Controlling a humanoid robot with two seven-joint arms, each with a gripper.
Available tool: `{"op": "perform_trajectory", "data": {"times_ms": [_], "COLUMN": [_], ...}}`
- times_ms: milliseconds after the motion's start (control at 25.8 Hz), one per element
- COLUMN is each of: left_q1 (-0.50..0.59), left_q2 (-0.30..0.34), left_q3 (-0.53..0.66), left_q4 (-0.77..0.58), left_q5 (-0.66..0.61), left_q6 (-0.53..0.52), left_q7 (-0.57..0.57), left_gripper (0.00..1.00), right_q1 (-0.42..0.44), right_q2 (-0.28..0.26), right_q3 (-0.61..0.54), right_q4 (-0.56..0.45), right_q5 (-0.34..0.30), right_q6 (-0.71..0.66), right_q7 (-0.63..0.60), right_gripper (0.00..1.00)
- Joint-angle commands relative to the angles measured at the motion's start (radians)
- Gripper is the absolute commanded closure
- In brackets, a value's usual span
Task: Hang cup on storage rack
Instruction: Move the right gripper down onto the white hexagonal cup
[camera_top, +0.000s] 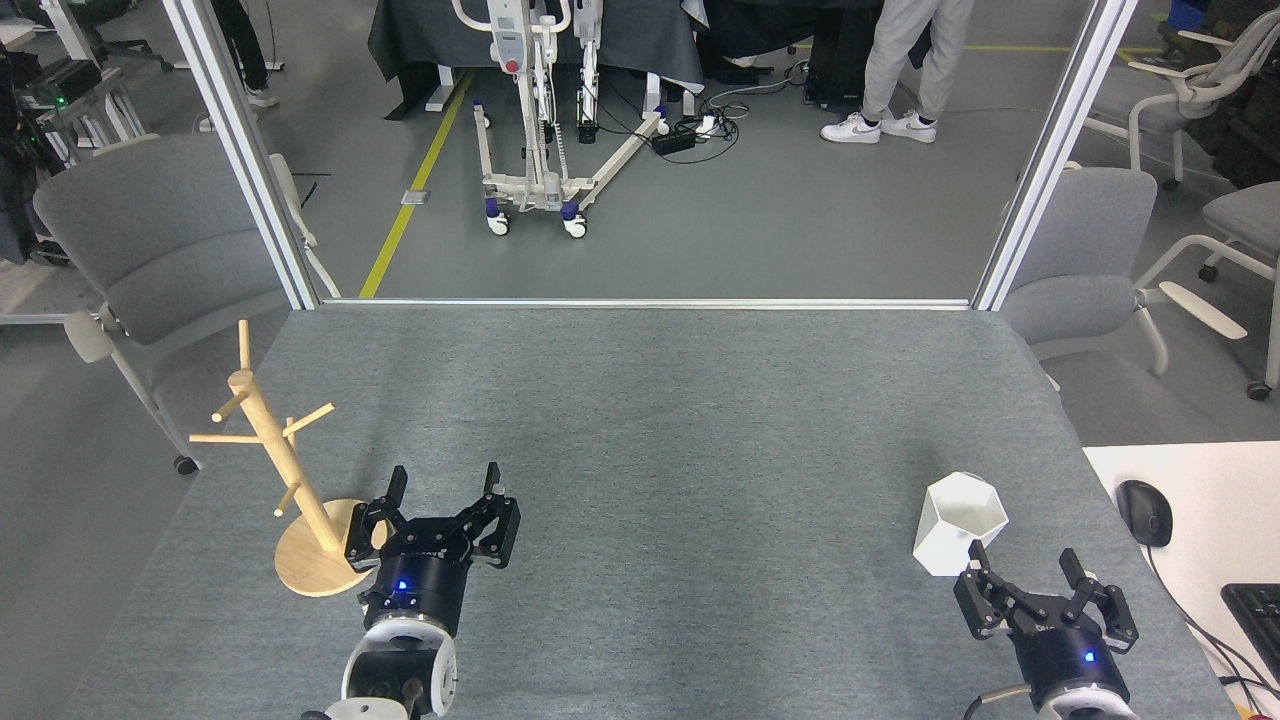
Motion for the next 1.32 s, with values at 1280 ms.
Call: {"op": "perform_trajectory", "data": {"times_ms": [1280], "left_q1": [-0.028], "left_q2": [0.000], "left_q3": [0.000], "left_q4": [0.035], "left_q5": [-0.001], "left_q6": [0.003], "left_q7": [0.000], "left_gripper": [0.01], "right_q1": [-0.090], "right_q2": [-0.014], "right_q3": [0.106], "right_q4": [0.117], "right_q5": [0.006], "right_q6": [0.060], "right_q7": [0.006], "right_gripper": [0.01]}}
